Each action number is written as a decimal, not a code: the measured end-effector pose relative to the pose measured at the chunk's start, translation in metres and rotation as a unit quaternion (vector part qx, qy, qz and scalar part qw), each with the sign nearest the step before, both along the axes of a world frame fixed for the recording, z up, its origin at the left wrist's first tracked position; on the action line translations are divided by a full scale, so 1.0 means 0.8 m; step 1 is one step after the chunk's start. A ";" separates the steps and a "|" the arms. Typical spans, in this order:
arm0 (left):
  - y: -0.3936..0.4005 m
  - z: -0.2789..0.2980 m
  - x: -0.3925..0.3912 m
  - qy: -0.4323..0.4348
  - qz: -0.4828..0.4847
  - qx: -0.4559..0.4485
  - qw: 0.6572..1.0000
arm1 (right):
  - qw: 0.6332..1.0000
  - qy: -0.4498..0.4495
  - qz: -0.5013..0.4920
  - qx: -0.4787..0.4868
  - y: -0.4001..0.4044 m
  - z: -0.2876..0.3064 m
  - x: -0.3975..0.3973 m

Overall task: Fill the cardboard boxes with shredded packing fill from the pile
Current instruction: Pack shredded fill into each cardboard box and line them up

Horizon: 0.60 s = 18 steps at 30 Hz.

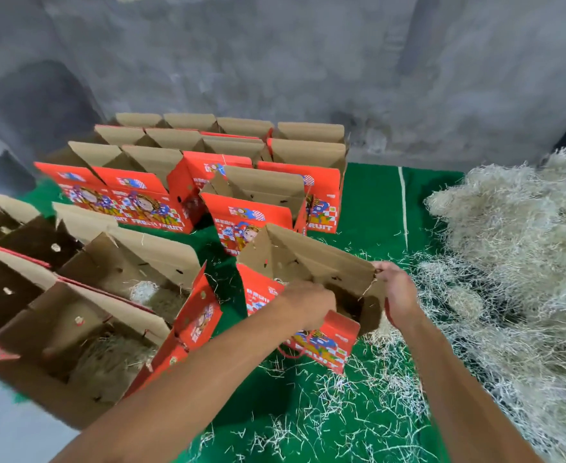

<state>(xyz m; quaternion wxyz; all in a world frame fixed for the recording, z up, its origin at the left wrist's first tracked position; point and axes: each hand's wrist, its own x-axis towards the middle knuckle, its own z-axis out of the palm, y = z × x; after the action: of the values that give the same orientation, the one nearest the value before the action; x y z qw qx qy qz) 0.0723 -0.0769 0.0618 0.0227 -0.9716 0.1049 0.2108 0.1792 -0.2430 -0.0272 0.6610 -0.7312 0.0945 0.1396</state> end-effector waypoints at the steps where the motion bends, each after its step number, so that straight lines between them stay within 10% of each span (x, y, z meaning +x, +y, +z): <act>1: 0.009 0.003 0.002 -0.013 0.004 0.007 1.000 | 1.000 -0.001 0.004 0.002 0.005 0.004 -0.002; 18: 0.281 0.013 0.049 -0.081 0.120 0.096 0.985 | 0.964 -0.168 0.155 -0.134 0.277 0.045 0.034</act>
<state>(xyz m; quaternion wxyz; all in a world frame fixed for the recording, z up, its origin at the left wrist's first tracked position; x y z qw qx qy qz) 0.1118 0.1481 0.0725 0.0988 -0.9843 -0.0358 0.1419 0.2065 -0.0211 0.0090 0.5338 -0.8315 -0.1150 0.1018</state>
